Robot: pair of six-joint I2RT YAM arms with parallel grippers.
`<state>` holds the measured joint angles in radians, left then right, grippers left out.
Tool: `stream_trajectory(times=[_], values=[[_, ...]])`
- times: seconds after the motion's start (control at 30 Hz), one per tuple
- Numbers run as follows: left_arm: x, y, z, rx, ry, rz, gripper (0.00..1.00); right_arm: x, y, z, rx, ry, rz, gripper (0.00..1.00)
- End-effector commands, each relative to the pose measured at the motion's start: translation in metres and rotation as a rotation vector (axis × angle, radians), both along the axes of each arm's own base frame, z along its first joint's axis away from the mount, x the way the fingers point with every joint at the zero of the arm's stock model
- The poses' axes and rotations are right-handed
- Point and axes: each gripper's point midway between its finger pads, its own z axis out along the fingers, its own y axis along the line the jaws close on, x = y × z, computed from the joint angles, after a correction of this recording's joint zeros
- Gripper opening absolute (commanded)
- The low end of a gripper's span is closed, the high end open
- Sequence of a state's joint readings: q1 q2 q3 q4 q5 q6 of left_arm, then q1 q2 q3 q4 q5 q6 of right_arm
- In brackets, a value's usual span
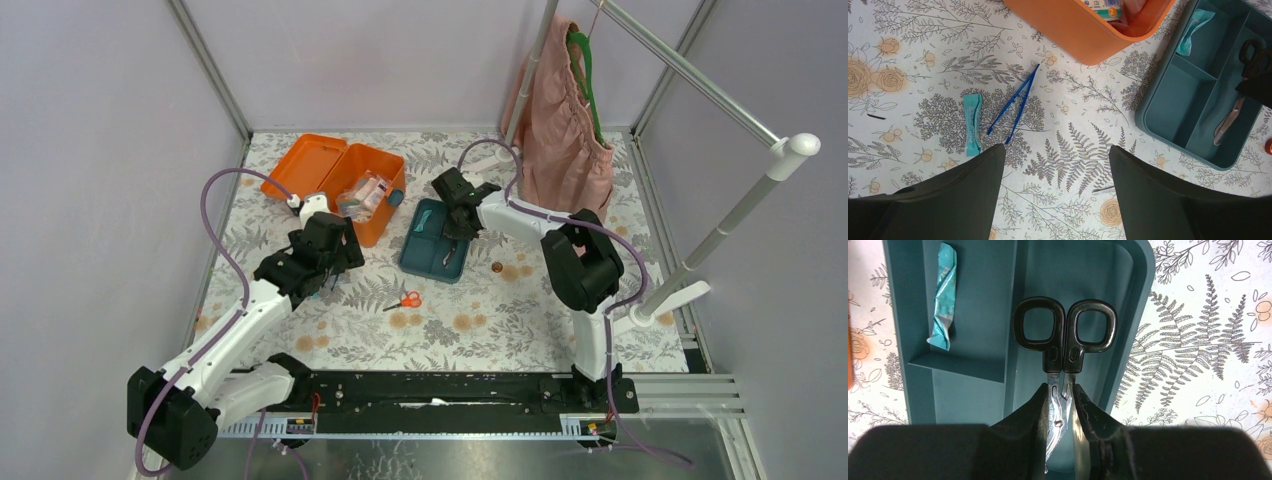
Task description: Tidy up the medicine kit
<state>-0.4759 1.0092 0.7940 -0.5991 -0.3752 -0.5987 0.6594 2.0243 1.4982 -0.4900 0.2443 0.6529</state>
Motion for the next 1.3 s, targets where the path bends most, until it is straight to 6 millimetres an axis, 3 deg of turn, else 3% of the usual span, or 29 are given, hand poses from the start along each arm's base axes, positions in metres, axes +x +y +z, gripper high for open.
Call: stream_trajectory(times=[0.0, 0.17, 0.33, 0.47, 0.6, 0.8, 0.97, 1.27], values=[[-0.003, 0.008, -0.002, 0.025, 0.001, 0.016, 0.84, -0.002, -0.001, -0.006, -0.018, 0.009, -0.019, 0.23], [-0.003, 0.008, -0.002, 0.029, 0.003, 0.015, 0.84, 0.003, 0.009, 0.003, 0.02, -0.004, 0.009, 0.4], [-0.002, 0.008, -0.003, 0.029, 0.007, 0.017, 0.84, 0.006, 0.007, 0.028, 0.025, -0.054, 0.029, 0.42], [-0.002, 0.008, -0.004, 0.024, 0.008, 0.023, 0.84, -0.005, -0.009, 0.052, 0.014, -0.097, 0.028, 0.42], [-0.001, 0.006, -0.005, 0.012, 0.008, 0.023, 0.84, -0.028, -0.045, 0.059, -0.044, -0.113, -0.009, 0.43], [0.0, 0.002, -0.01, 0.002, 0.023, 0.016, 0.84, -0.065, -0.096, 0.044, -0.096, -0.069, -0.049, 0.48], [0.0, 0.001, -0.011, 0.0, 0.023, 0.018, 0.84, -0.076, -0.102, 0.024, -0.094, -0.005, -0.004, 0.53], [-0.003, 0.003, -0.011, -0.002, 0.025, 0.021, 0.84, -0.074, -0.095, -0.008, -0.086, 0.083, 0.021, 0.57]])
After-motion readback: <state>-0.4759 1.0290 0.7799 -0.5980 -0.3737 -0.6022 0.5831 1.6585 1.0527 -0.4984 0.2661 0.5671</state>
